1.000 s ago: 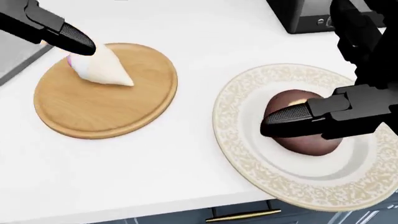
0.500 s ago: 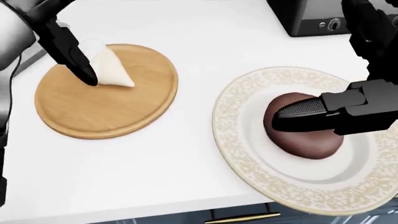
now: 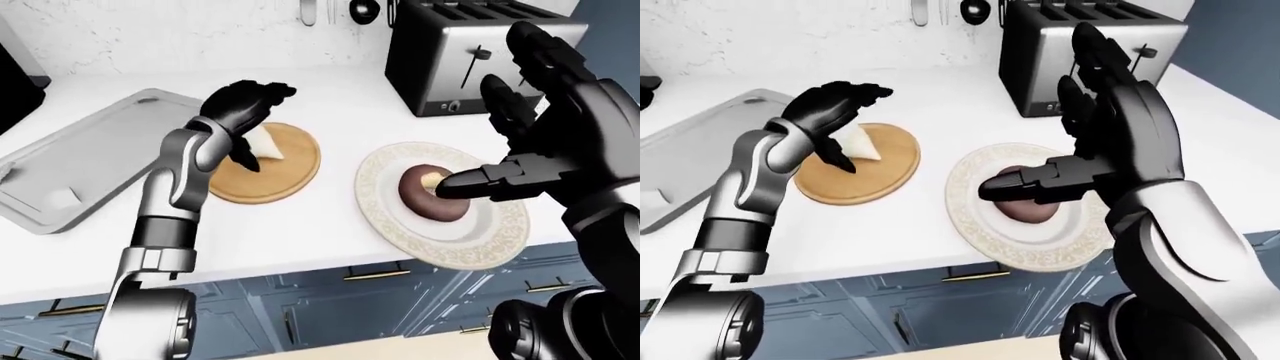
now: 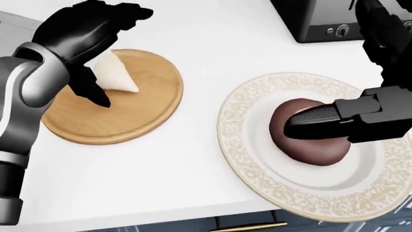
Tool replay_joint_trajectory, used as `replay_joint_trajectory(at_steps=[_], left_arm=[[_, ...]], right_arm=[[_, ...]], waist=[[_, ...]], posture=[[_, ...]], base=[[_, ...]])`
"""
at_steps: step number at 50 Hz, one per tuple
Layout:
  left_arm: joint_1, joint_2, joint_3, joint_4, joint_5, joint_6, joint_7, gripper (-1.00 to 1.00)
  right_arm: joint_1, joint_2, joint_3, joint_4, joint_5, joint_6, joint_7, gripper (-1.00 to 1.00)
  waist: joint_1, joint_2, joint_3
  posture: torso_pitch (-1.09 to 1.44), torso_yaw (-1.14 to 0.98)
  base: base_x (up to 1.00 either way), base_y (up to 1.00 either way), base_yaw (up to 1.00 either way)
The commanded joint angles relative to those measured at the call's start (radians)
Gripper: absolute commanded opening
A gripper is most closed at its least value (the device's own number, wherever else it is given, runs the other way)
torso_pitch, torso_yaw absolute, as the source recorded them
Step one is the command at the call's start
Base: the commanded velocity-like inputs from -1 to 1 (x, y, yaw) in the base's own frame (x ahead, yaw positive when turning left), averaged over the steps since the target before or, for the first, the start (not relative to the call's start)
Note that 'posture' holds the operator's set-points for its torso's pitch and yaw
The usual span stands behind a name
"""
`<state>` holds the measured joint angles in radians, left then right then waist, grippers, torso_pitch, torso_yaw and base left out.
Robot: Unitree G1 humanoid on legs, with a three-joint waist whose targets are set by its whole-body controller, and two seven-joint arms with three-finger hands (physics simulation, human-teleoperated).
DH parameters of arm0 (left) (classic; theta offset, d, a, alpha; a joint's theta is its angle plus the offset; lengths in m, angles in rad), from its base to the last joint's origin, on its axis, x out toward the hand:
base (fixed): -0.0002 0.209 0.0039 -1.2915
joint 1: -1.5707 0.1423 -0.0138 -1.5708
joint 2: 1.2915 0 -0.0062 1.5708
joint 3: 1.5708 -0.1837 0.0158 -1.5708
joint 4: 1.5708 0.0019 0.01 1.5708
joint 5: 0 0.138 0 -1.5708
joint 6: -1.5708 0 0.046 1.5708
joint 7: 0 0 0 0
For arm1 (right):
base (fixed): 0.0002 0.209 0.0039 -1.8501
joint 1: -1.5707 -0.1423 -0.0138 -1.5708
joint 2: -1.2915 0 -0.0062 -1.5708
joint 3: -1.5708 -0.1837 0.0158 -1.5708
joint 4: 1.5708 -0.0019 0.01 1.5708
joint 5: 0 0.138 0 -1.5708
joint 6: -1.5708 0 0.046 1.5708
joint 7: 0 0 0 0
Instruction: Move the dessert items from the plate to the tray.
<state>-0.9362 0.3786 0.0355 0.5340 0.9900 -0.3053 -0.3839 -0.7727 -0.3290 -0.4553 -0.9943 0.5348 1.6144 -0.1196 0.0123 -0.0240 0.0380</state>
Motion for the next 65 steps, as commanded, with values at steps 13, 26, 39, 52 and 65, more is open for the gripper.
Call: replay_joint_trajectory(at_steps=[13,26,39,52,65], left_arm=[[-0.015,0.010,0.020,-0.022,0.037,-0.019,0.003,-0.11],[-0.019,0.013,0.017,-0.040,0.072,-0.064,0.049,-0.69],[-0.042,0.021,0.052,-0.272,-0.019,-0.007,-0.096,-1.00],[-0.037,0.015,0.051,-0.346,-0.046,0.019,-0.124,-1.00],[-0.019,0.024,0.053,-0.337,-0.034,-0.004,-0.113,-1.00]], right_arm=[[-0.018,0.004,-0.020,-0.018,-0.055,0.000,0.051,1.00],[-0.028,-0.007,-0.033,-0.013,-0.041,0.000,0.046,1.00],[-0.184,-0.475,-0.060,0.278,0.774,0.000,-0.410,1.00],[-0.215,-0.795,0.214,0.315,1.015,-0.119,-0.445,1.00],[-0.324,-0.734,0.424,0.280,0.505,0.000,-0.085,1.00]], waist=[[-0.002,0.005,-0.027],[-0.002,0.000,-0.033],[0.005,-0.014,-0.026],[0.008,-0.040,-0.003],[0.009,-0.030,-0.003]], posture=[[0.00,0.00],[0.00,0.00],[0.00,0.00],[0.00,0.00],[0.00,0.00]], base=[[0.00,0.00,0.00],[0.00,0.00,0.00],[0.00,0.00,0.00],[0.00,0.00,0.00],[0.00,0.00,0.00]])
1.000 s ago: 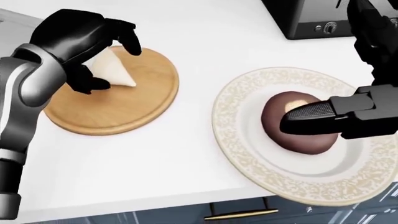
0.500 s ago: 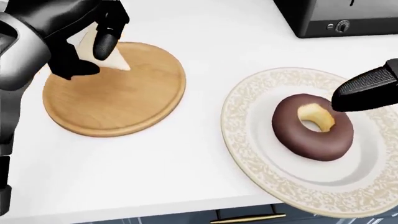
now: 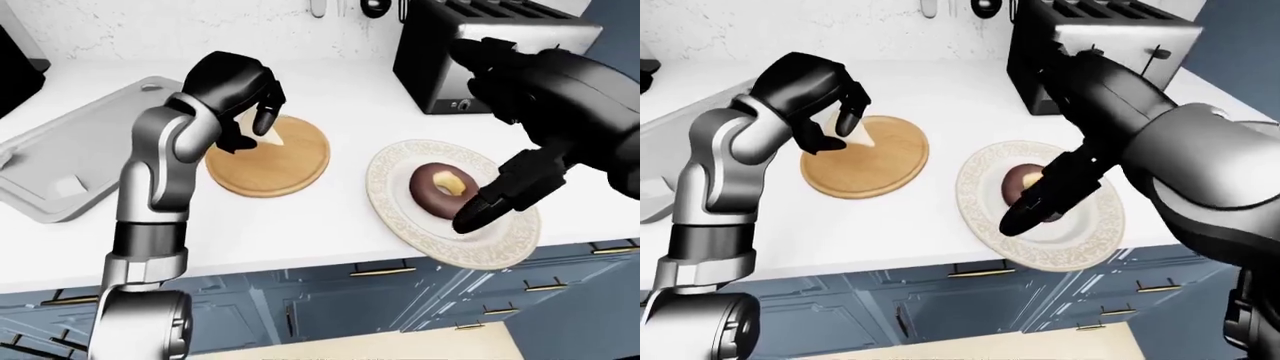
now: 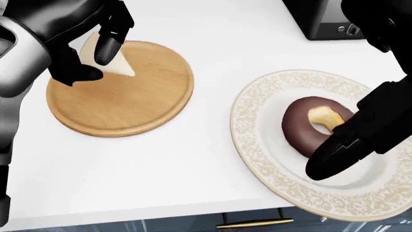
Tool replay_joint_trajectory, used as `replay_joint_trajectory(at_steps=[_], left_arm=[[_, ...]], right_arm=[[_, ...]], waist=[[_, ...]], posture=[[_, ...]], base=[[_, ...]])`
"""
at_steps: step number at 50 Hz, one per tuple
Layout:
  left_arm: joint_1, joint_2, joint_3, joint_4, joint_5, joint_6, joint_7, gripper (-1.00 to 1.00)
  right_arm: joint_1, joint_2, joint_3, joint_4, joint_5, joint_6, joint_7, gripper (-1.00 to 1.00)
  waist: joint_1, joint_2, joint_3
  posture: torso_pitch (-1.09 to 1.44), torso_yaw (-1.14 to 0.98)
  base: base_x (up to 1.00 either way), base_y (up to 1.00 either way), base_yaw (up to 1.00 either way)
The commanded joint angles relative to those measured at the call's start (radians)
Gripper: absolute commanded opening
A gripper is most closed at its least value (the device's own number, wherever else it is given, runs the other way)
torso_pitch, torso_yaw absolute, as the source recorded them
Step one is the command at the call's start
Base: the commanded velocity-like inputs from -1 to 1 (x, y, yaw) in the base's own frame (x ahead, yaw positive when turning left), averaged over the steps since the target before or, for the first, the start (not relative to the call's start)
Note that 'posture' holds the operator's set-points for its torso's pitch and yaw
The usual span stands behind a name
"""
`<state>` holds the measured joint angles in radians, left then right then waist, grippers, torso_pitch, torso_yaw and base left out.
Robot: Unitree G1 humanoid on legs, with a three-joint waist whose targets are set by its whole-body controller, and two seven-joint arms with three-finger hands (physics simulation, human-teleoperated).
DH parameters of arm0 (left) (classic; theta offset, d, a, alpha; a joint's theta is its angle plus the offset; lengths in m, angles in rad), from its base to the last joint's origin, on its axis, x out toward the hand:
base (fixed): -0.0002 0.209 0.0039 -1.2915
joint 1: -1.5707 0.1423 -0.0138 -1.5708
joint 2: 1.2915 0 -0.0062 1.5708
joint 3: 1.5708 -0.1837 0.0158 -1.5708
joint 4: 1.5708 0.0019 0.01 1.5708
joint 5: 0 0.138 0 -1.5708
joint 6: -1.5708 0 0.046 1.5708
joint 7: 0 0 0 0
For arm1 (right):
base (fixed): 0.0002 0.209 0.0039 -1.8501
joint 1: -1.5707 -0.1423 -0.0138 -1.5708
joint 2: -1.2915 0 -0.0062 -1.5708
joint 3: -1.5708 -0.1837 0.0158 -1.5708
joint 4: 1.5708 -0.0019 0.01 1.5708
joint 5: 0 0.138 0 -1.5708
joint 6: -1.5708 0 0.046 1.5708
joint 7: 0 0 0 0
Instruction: Move the dessert items from the plate to the tray.
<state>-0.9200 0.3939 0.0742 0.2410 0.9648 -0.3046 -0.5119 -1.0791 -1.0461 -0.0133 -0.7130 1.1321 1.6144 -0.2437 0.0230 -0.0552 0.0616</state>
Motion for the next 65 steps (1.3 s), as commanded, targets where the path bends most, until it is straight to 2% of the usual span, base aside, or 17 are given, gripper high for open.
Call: replay_joint_trajectory(at_steps=[1,4,9,12,17,25,31,35,38,43,46,49,52,57,65], left_arm=[[-0.033,0.007,0.015,-0.055,-0.010,0.000,0.007,-1.00],[-0.027,0.005,0.017,-0.072,-0.011,0.007,-0.006,-1.00],[-0.030,0.005,0.015,-0.061,-0.009,0.001,0.000,-1.00],[-0.029,0.007,0.017,-0.062,-0.011,-0.003,-0.002,-1.00],[-0.024,0.007,0.016,-0.064,-0.011,-0.006,-0.004,-1.00],[-0.019,0.006,0.017,-0.063,-0.013,-0.012,-0.004,-1.00],[-0.016,0.007,0.017,-0.052,-0.009,-0.018,0.009,-1.00],[-0.011,0.007,0.019,-0.064,-0.012,-0.015,0.001,-1.00],[-0.013,0.011,0.022,-0.068,-0.017,-0.014,-0.004,-1.00],[-0.017,0.015,0.022,-0.055,-0.019,-0.019,0.003,-1.00],[-0.017,0.017,0.023,-0.057,-0.021,-0.018,0.001,-1.00],[-0.019,0.015,0.022,-0.057,-0.021,-0.016,0.001,-1.00],[-0.016,0.015,0.022,-0.061,-0.021,-0.015,-0.001,-1.00],[-0.011,0.016,0.024,-0.070,-0.024,-0.011,-0.005,-1.00],[-0.009,0.016,0.023,-0.071,-0.026,-0.015,-0.006,-1.00]], right_arm=[[-0.006,-0.014,-0.008,-0.006,-0.142,0.000,0.075,1.00],[0.016,0.001,0.010,-0.016,-0.293,0.000,0.188,1.00],[0.034,0.053,0.083,-0.019,-0.572,0.000,0.375,0.82],[0.048,0.071,0.134,-0.025,-0.723,-0.002,0.480,0.77],[0.067,0.096,0.189,-0.016,-0.944,-0.018,0.641,0.76],[0.129,0.154,0.256,0.017,-1.279,-0.074,0.863,0.76],[0.210,0.230,0.278,0.041,-1.551,-0.128,1.039,0.76],[0.248,0.300,0.269,0.082,-1.764,-0.188,1.188,0.76],[0.279,0.384,0.240,0.130,-1.953,-0.265,1.321,0.75],[0.316,0.584,0.125,0.190,-2.284,-0.461,1.553,0.72],[0.331,0.699,0.044,0.200,-2.417,-0.589,1.639,0.69],[0.345,0.771,-0.010,0.210,-2.462,-0.674,1.650,0.67],[0.354,0.811,-0.031,0.205,-2.496,-0.716,1.667,0.62],[0.380,0.858,-0.039,0.211,-2.511,-0.768,1.650,0.57],[0.405,0.878,-0.043,0.246,-2.499,-0.812,1.598,0.51]], waist=[[-0.002,0.002,-0.028],[-0.001,0.003,-0.028],[-0.003,0.006,-0.031],[-0.005,0.011,-0.034],[-0.007,0.017,-0.037],[-0.009,0.024,-0.043],[-0.012,0.030,-0.048],[-0.015,0.034,-0.051],[-0.017,0.038,-0.052],[-0.022,0.046,-0.052],[-0.024,0.053,-0.052],[-0.026,0.058,-0.053],[-0.027,0.060,-0.054],[-0.031,0.064,-0.053],[-0.034,0.066,-0.052]], posture=[[0.00,0.00],[0.00,0.00],[0.00,0.00],[0.00,0.00],[0.00,0.00],[0.00,0.00],[0.00,0.00],[0.00,0.00],[0.00,0.00],[0.00,0.00],[0.00,0.00],[0.00,0.00],[0.00,0.00],[0.00,0.00],[0.00,0.00]], base=[[0.00,0.00,0.00],[0.00,0.00,0.00],[0.00,0.00,0.00],[0.00,0.00,0.00],[0.00,0.00,0.00],[0.00,0.00,0.00],[0.00,0.00,0.00],[0.00,0.00,0.00],[0.00,0.00,0.00],[0.00,0.00,0.00],[0.00,0.00,0.00],[0.00,0.00,0.00],[0.00,0.00,0.00],[0.00,0.00,0.00],[0.00,0.00,0.00]])
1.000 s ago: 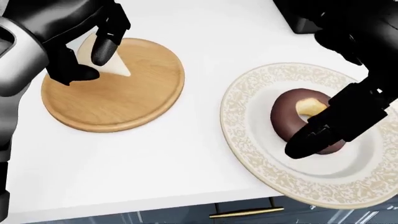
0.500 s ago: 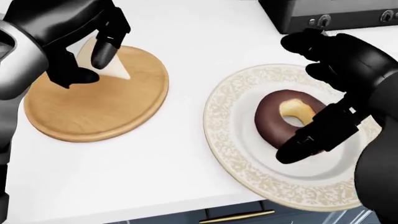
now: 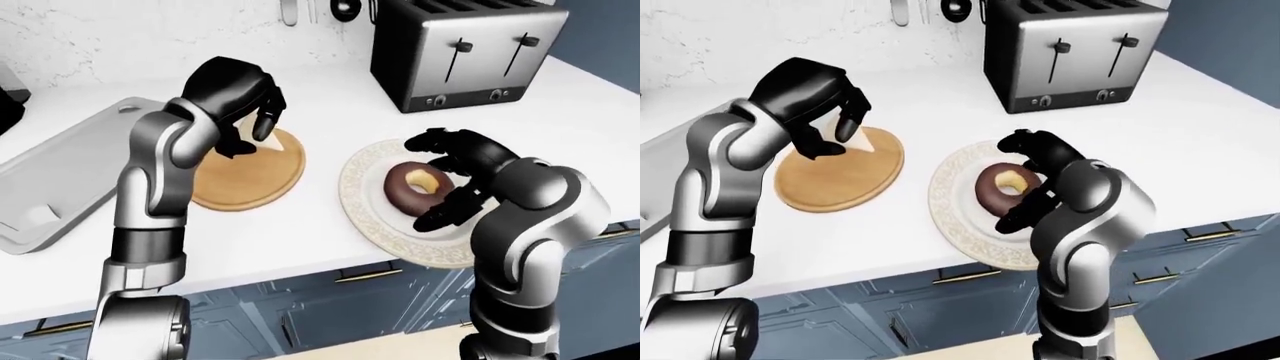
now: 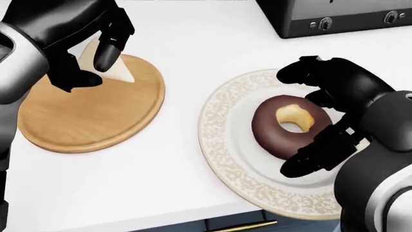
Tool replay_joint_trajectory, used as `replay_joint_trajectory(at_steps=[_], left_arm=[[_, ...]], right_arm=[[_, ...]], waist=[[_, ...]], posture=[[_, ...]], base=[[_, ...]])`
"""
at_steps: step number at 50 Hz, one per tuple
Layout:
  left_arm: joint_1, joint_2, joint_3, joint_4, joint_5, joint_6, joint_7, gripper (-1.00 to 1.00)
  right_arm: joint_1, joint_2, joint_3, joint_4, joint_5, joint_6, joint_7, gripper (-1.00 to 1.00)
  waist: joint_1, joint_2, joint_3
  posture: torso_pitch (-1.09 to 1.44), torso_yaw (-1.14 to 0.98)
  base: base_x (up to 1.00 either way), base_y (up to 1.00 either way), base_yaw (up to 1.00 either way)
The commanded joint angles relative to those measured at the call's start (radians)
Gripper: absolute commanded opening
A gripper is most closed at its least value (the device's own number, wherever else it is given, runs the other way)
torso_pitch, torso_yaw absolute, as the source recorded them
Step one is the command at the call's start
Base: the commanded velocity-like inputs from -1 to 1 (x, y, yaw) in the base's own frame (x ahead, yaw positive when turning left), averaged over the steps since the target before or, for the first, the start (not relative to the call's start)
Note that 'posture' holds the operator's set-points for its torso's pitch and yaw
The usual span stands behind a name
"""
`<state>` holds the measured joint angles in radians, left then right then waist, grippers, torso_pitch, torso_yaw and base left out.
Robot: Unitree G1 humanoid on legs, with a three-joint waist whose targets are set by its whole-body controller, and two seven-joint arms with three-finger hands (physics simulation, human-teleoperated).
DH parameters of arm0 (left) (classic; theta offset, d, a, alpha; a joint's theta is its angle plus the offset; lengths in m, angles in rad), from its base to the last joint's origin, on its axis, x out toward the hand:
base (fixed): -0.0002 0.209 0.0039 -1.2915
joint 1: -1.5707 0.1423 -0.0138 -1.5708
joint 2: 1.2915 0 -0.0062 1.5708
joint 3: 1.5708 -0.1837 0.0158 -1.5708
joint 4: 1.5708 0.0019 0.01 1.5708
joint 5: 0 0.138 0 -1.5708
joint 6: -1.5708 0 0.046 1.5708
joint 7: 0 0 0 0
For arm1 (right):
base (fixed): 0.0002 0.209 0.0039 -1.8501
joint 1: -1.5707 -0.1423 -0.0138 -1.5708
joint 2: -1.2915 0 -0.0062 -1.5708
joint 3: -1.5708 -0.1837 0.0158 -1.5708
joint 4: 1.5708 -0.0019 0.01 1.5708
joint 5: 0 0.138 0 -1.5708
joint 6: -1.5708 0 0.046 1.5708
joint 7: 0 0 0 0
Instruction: Move the dessert items from the plate to the tray.
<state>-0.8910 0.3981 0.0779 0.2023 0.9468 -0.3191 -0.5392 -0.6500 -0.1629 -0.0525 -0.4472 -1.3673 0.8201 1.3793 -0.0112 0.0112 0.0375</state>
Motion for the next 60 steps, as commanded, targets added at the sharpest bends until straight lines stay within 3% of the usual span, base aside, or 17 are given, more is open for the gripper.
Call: replay_joint_trajectory(at_steps=[1,5,15,21,30,33,43,44,47,49,57,60], left_arm=[[-0.038,0.012,0.020,-0.033,-0.008,0.000,0.021,-1.00],[-0.040,0.015,0.021,-0.028,-0.010,-0.003,0.022,-1.00],[-0.032,0.017,0.025,-0.044,-0.017,-0.001,0.017,-1.00],[-0.057,0.031,0.051,-0.102,-0.068,0.062,-0.024,-1.00],[-0.053,0.052,0.076,-0.245,-0.157,0.185,-0.112,-1.00],[-0.047,0.061,0.078,-0.286,-0.179,0.212,-0.124,-1.00],[-0.065,0.074,0.077,-0.327,-0.203,0.258,-0.151,-1.00],[-0.058,0.072,0.076,-0.342,-0.202,0.268,-0.158,-1.00],[-0.059,0.073,0.075,-0.363,-0.203,0.286,-0.171,-1.00],[-0.061,0.071,0.074,-0.374,-0.204,0.297,-0.177,-1.00],[-0.056,0.067,0.075,-0.405,-0.205,0.327,-0.197,-1.00],[-0.054,0.063,0.075,-0.440,-0.191,0.373,-0.219,-1.00]], right_arm=[[-0.022,-0.006,-0.005,-0.014,0.005,-0.022,-0.032,0.51],[-0.019,-0.003,-0.002,-0.007,0.008,-0.026,-0.043,0.25],[-0.006,0.013,0.012,-0.015,-0.012,-0.045,-0.056,0.11],[-0.099,-0.010,-0.012,-0.034,-0.032,-0.023,0.008,-0.18],[-0.301,-0.086,-0.046,-0.044,-0.085,0.047,0.146,-0.40],[-0.361,-0.109,-0.054,-0.039,-0.103,0.070,0.182,-1.00],[-0.427,-0.189,-0.048,-0.032,-0.105,0.127,0.235,-1.00],[-0.434,-0.195,-0.044,-0.029,-0.104,0.133,0.235,-1.00],[-0.433,-0.195,-0.042,-0.030,-0.107,0.132,0.235,-1.00],[-0.438,-0.203,-0.038,-0.027,-0.102,0.140,0.235,-1.00],[-0.445,-0.240,-0.018,-0.024,-0.081,0.174,0.235,-1.00],[-0.450,-0.231,-0.015,-0.022,-0.090,0.171,0.235,-1.00]], waist=[[0.000,0.000,-0.028],[-0.002,0.000,-0.029],[-0.005,0.002,-0.030],[-0.007,0.006,-0.029],[-0.007,0.008,-0.019],[-0.006,0.007,-0.013],[0.000,0.000,-0.008],[0.000,0.004,-0.020],[0.009,0.013,-0.031],[0.015,0.008,-0.037],[0.026,0.001,-0.010],[0.029,-0.017,-0.024]], posture=[[0.00,0.00],[0.00,0.00],[0.00,0.00],[0.00,0.00],[0.00,0.00],[0.00,0.00],[0.00,0.00],[0.00,0.00],[0.00,0.00],[0.00,0.00],[0.00,0.00],[0.00,0.00]], base=[[0.00,0.00,0.00],[0.00,0.00,0.00],[0.00,0.00,0.00],[0.00,0.00,0.00],[0.00,0.00,0.00],[0.00,0.00,0.00],[0.00,0.00,0.00],[-0.08,0.00,0.00],[-0.26,0.02,0.00],[-0.46,0.11,0.00],[-0.52,0.15,0.00],[-0.53,0.20,0.00]])
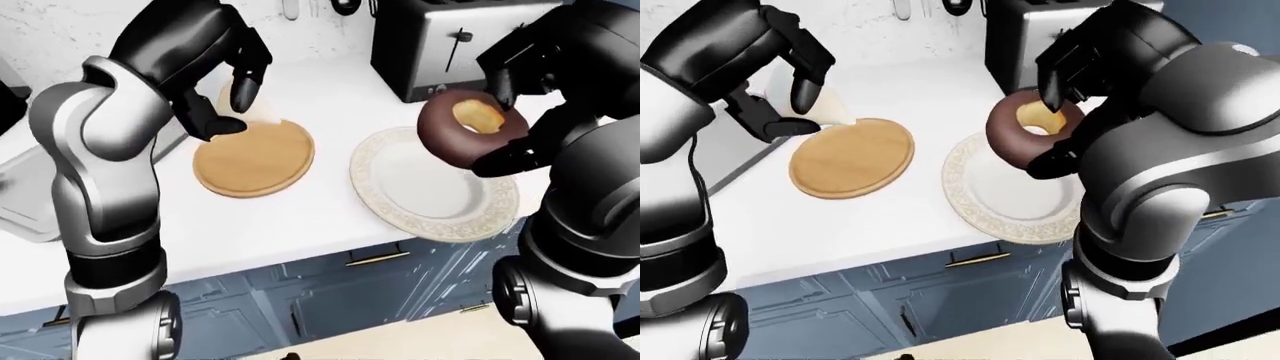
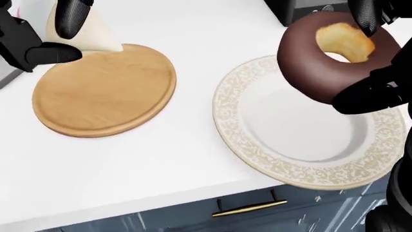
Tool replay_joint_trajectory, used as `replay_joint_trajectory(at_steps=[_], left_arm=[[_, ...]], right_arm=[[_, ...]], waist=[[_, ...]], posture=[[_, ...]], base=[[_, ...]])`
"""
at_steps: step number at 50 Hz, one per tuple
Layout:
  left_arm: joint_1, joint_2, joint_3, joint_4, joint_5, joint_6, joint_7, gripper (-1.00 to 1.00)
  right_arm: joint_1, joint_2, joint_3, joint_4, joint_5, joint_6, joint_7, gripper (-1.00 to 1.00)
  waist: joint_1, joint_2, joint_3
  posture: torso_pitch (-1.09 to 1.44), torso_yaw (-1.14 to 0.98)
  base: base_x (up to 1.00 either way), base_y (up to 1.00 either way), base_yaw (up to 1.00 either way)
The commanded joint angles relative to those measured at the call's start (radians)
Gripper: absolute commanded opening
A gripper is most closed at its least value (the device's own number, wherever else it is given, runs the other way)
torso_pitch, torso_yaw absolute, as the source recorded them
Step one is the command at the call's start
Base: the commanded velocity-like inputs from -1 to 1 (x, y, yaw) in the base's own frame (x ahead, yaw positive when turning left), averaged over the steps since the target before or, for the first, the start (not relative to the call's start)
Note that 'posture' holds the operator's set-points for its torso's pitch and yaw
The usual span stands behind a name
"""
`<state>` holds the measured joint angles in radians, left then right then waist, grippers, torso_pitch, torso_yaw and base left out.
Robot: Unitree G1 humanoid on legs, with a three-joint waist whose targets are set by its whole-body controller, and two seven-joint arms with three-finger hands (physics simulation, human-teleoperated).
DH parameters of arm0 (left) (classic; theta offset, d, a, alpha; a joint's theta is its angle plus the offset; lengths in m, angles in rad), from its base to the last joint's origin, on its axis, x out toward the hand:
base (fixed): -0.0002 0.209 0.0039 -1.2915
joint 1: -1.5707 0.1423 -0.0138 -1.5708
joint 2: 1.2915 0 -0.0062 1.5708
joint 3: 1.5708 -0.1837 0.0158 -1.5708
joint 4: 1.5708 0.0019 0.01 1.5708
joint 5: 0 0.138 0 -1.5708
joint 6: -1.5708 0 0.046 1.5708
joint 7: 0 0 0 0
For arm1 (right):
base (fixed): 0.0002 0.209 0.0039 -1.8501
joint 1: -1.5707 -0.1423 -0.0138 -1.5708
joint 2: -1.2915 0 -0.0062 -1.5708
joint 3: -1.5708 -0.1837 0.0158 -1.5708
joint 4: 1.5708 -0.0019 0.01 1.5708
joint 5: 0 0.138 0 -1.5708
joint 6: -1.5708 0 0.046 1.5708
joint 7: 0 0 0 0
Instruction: Move the dessert items from the plate to the tray.
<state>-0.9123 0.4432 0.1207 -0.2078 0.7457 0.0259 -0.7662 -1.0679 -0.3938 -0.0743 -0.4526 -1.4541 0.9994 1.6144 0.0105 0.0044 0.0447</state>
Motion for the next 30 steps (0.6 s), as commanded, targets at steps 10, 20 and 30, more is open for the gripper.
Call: replay_joint_trajectory(at_steps=[10,20,30], left_arm=[[-0.022,0.016,0.031,-0.074,0.010,0.062,-0.013,-1.00],[-0.031,0.014,0.029,-0.089,0.006,0.082,-0.021,-1.00],[-0.028,0.008,0.028,-0.084,0.008,0.080,-0.010,-1.00]], right_arm=[[-0.054,0.027,0.002,-0.013,-0.017,0.012,0.000,-1.00],[-0.077,0.035,0.012,-0.002,-0.022,0.023,0.000,-1.00],[-0.082,0.062,-0.004,-0.005,-0.041,0.008,0.000,-1.00]], waist=[[0.031,0.093,-0.012],[-0.047,-0.066,0.027],[-0.065,0.036,0.015]], posture=[[0.00,0.00],[0.00,0.00],[0.00,0.00]], base=[[-0.25,0.13,0.67],[-0.09,0.48,0.50],[0.17,0.91,0.00]])
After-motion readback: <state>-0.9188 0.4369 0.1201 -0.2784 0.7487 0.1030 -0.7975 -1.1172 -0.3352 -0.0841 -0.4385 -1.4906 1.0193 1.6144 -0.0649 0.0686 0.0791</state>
